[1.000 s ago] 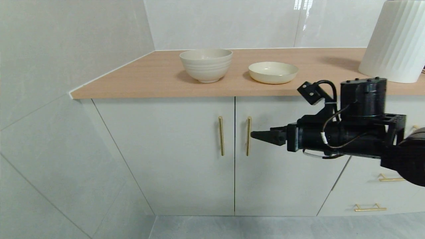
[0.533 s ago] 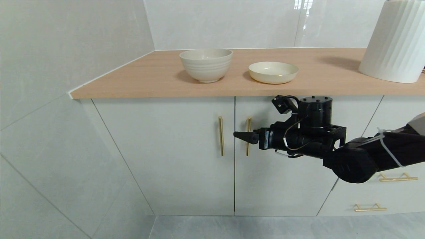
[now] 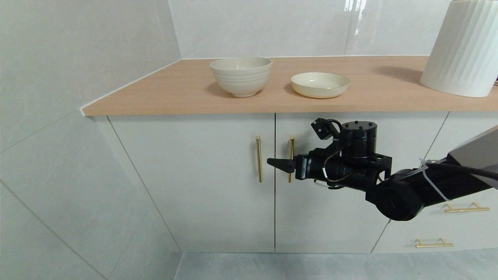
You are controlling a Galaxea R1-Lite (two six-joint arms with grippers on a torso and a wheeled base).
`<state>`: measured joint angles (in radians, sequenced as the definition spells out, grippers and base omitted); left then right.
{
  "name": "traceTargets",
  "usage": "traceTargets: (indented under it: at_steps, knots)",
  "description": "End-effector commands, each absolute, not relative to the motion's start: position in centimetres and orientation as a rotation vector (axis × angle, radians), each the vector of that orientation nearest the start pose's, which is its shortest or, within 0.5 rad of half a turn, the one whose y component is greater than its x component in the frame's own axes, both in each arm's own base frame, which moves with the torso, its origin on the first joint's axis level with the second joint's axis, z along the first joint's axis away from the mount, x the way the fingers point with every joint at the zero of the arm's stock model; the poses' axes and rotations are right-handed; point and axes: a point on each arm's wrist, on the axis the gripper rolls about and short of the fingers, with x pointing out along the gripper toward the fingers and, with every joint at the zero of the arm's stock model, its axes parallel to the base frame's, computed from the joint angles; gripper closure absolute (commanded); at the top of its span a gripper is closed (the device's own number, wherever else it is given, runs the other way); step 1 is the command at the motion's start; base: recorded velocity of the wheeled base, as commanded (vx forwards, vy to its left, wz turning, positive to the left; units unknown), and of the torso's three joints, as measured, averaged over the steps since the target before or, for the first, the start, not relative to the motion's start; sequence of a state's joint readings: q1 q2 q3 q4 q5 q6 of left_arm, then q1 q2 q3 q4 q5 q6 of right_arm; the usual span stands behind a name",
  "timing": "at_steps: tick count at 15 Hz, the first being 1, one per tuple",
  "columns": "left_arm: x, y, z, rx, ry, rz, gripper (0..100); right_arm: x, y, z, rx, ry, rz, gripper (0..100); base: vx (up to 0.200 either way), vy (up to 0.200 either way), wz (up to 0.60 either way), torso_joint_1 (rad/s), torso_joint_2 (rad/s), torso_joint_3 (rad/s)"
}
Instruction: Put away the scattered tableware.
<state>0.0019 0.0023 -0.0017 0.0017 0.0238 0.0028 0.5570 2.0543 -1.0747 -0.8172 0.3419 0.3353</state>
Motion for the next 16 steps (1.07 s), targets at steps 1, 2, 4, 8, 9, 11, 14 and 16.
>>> traceTargets:
  at_steps: [1, 2, 4, 8, 9, 11, 14, 16]
  knots:
    - [-2.3, 0.0, 7.6, 0.002, 0.003, 0.028, 0, 33.2, 22.4, 14.4, 0.304, 0.317, 0.876, 0, 0.000, 0.000, 0.00, 0.000, 0.00, 0.000]
    - [-2.3, 0.0, 7.6, 0.002, 0.002, 0.028, 0, 33.2, 22.4, 14.4, 0.310, 0.315, 0.878, 0, 0.000, 0.000, 0.00, 0.000, 0.00, 0.000]
    - [-2.3, 0.1, 7.6, 0.003, 0.003, 0.026, 0, 32.9, 22.4, 14.5, 0.325, 0.325, 0.881, 0, 0.000, 0.000, 0.00, 0.000, 0.00, 0.000]
    - [-2.3, 0.0, 7.6, 0.002, 0.003, 0.028, 0, 31.1, 22.3, 14.8, 0.330, 0.350, 0.908, 0, 0.000, 0.000, 0.00, 0.000, 0.00, 0.000]
    - [-2.3, 0.0, 7.6, 0.003, 0.003, 0.028, 0, 30.5, 22.3, 15.0, 0.329, 0.354, 0.917, 0, 0.000, 0.000, 0.00, 0.000, 0.00, 0.000]
    - [-2.3, 0.1, 7.6, 0.003, 0.003, 0.026, 0, 29.1, 21.9, 15.5, 0.325, 0.354, 0.932, 0, 0.000, 0.000, 0.00, 0.000, 0.00, 0.000]
    - [-2.3, 0.1, 7.6, 0.003, 0.003, 0.028, 0, 26.4, 20.6, 16.1, 0.325, 0.372, 1.046, 0, 0.000, 0.000, 0.00, 0.000, 0.00, 0.000]
    - [-2.3, 0.0, 7.6, 0.003, 0.003, 0.028, 0, 25.4, 20.2, 16.0, 0.322, 0.392, 1.090, 0, 0.000, 0.000, 0.00, 0.000, 0.00, 0.000]
